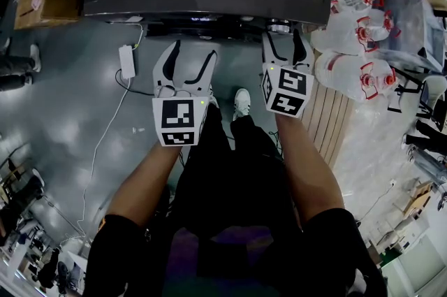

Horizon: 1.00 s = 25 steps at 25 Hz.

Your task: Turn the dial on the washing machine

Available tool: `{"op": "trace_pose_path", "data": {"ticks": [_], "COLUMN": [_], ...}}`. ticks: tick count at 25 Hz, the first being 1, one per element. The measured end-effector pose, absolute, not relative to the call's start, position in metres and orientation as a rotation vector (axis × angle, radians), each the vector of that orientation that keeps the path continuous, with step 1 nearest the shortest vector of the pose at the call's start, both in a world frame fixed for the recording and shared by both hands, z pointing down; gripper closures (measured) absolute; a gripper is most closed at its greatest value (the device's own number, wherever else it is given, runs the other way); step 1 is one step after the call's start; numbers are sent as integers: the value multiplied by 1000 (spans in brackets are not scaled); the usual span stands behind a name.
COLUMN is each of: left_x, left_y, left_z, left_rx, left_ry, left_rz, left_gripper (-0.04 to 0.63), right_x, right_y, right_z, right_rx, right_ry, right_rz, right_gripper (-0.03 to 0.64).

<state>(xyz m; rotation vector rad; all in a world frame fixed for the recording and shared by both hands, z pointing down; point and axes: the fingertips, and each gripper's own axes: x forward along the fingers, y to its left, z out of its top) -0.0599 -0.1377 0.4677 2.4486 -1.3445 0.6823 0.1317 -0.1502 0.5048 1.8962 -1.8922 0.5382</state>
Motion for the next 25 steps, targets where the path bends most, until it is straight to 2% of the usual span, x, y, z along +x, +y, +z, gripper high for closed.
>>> {"op": "trace_pose_path", "data": {"ticks": [5,12,25], "left_x": [-60,-61,-60], "left_y": [-134,-132,-135], "left_z": [469,473,473], "left_rx": [2443,2434,2433], "left_ry": [-1342,-1341,-1333], "left_rz": [684,692,687], "left_gripper": [293,293,293], "right_x": [125,125,135], "right_y": [-147,-151,-149], "right_z": [504,510,511], "right_rx": [1837,1829,2015], "right_ry": [-1780,-1741,-1999], "right_rz": [372,375,969], "right_gripper": [313,342,342]}}
